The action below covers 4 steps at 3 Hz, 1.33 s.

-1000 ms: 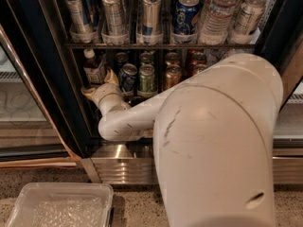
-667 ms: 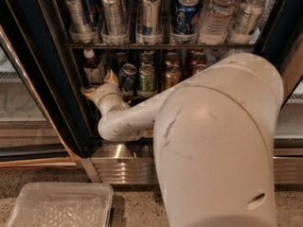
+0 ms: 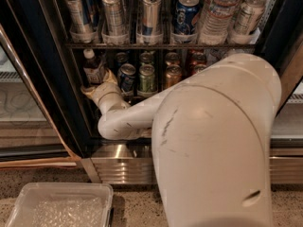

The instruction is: Pick blue plastic bottle from middle shelf of fridge

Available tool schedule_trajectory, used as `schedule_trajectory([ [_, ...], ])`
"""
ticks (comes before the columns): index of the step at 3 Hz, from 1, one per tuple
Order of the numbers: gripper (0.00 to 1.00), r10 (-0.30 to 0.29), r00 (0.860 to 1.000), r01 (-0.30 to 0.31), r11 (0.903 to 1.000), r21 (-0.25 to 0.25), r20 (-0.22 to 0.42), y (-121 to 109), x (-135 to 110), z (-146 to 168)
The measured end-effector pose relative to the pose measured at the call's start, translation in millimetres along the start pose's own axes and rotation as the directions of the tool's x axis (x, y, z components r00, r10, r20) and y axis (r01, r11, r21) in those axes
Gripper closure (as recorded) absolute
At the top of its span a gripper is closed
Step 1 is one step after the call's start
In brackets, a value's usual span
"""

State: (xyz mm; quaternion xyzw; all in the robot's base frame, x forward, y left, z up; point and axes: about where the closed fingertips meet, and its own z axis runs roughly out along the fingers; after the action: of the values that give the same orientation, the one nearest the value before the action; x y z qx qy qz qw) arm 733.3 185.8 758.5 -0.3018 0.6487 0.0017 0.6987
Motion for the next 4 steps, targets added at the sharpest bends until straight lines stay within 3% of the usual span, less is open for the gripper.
schedule_trajectory([
  [1, 0.50, -0.003, 1.000, 0.003, 1.0000, 0.000, 0.007, 0.6, -1.8, 2.2],
  [2, 0.68, -0.023, 0.998, 0.024, 0.9997, -0.003, 0.064, -2.9, -14.1, 29.8],
  [3, 0.98, -0.051, 0.982, 0.053, 0.9986, -0.006, 0.182, -9.6, -43.7, 65.4],
  [4, 1.00, -0.052, 0.980, 0.054, 0.9985, -0.005, 0.191, -8.4, -42.8, 65.3],
])
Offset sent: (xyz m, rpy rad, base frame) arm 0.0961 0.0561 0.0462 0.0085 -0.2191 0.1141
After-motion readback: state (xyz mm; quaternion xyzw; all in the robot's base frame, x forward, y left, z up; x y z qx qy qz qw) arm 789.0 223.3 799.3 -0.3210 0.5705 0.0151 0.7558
